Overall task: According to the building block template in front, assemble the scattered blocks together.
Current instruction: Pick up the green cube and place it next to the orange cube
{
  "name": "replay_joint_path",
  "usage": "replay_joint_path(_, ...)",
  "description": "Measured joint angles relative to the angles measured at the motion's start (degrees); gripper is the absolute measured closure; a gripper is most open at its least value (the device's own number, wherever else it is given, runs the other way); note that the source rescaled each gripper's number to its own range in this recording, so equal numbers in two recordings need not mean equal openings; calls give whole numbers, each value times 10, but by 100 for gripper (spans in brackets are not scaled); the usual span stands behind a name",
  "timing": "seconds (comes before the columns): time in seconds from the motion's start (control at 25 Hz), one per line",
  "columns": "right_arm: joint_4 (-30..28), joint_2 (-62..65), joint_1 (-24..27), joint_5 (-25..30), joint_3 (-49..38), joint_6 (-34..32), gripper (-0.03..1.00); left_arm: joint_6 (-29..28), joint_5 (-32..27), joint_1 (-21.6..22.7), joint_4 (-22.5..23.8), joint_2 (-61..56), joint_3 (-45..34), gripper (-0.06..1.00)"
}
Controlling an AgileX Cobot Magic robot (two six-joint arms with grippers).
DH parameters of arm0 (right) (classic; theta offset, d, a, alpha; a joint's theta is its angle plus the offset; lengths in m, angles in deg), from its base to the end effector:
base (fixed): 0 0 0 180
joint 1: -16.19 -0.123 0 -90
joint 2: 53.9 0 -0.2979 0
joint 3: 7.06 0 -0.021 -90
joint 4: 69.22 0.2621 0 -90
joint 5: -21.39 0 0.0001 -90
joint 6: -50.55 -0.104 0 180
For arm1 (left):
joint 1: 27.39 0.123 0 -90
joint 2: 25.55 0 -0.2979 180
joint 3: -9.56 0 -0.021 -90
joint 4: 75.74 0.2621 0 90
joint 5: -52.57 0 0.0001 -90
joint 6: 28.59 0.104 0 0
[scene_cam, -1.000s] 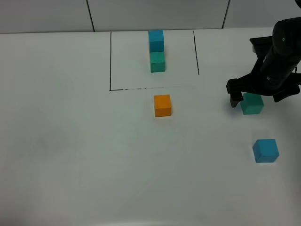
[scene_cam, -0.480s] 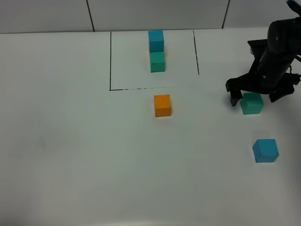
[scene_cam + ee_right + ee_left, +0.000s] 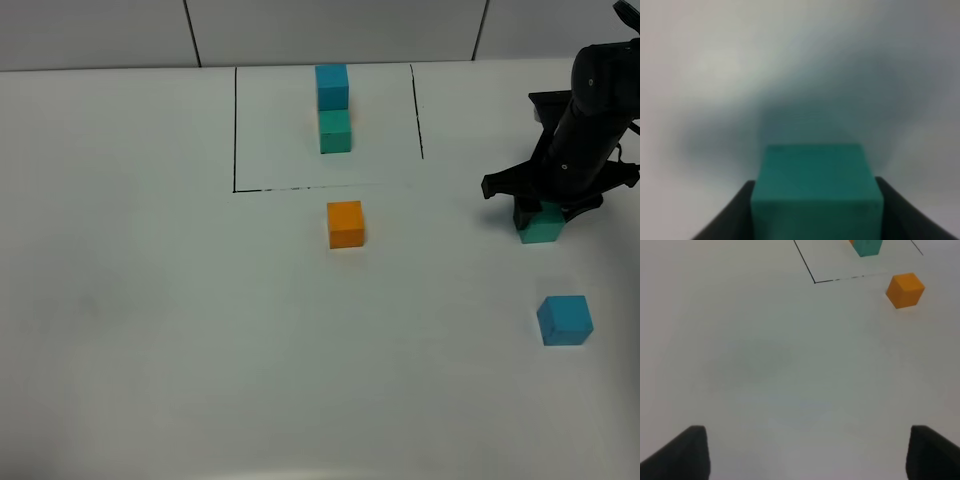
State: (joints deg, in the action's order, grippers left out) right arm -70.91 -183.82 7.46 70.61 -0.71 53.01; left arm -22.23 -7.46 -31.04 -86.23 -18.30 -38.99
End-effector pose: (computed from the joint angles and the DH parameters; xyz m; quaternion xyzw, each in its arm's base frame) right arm 0.4295 0.0636 0.1209 -0.1062 0.9923 -0.0083 0.0634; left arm 0.0011 -0.0165 0.2811 0.0770 0.8402 -0.0788 0.5310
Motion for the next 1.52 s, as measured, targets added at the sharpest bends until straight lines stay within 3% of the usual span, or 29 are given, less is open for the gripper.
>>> replay_joint_path(0.12, -15, 10, -16, 18, 0, 47, 96, 0, 0, 0, 0, 0, 0, 17)
replay_joint_path(0.2, -30, 22, -40, 43, 6, 128, 96, 0, 0, 0, 0, 0, 0, 17)
replay_joint_path(0.4, -38, 30, -125, 102, 43, 414, 96, 0, 0, 0, 0, 0, 0, 17)
replay_joint_path(0.6, -38, 0, -183, 129, 105, 568, 96, 0, 0, 0, 0, 0, 0, 17)
replay_joint_path(1.0, -12, -117, -213, 184, 266, 625, 96, 0, 0, 0, 0, 0, 0, 17)
replay_joint_path(1.52, -7, -137, -213, 163, 274, 628, 96, 0, 0, 0, 0, 0, 0, 17)
